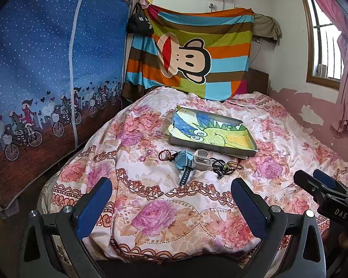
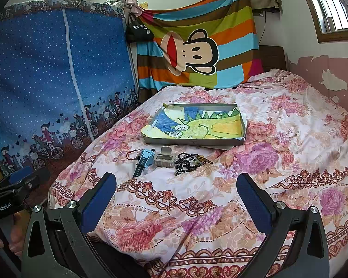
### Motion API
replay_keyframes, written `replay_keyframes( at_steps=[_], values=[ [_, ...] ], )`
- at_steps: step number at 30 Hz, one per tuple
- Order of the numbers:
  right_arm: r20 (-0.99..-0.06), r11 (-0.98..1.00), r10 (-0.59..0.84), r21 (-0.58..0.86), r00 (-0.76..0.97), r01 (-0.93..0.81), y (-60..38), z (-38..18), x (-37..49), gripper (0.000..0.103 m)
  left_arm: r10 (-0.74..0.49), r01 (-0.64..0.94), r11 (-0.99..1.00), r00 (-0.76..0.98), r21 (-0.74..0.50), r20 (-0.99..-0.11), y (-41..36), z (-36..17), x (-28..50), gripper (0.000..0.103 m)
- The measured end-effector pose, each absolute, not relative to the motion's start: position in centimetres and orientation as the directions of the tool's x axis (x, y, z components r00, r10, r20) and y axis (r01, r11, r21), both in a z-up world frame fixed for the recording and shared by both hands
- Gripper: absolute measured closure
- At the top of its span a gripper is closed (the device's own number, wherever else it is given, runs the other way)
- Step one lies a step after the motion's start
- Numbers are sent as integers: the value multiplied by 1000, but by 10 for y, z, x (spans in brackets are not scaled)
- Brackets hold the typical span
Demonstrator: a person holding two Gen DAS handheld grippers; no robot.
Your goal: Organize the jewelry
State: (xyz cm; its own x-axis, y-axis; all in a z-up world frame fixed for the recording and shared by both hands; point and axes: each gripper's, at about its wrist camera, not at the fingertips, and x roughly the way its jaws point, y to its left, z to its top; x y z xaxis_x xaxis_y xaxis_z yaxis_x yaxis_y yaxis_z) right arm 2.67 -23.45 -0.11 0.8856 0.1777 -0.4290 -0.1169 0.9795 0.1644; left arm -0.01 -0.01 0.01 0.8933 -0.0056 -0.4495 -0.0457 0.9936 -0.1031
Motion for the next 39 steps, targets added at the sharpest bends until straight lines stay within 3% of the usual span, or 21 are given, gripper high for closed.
replay_keyframes(
  at_steps=[30, 39],
  values=[
    [-434, 979, 177, 168, 883, -114, -235, -5, 26, 1, -2, -48, 994, 891, -98, -455, 0, 0, 0, 0],
    [-475, 979, 176, 174, 862, -104, -240, -22, 38, 1, 33, -71, 996, 839, -48, -543, 3, -12, 19, 0]
  ],
)
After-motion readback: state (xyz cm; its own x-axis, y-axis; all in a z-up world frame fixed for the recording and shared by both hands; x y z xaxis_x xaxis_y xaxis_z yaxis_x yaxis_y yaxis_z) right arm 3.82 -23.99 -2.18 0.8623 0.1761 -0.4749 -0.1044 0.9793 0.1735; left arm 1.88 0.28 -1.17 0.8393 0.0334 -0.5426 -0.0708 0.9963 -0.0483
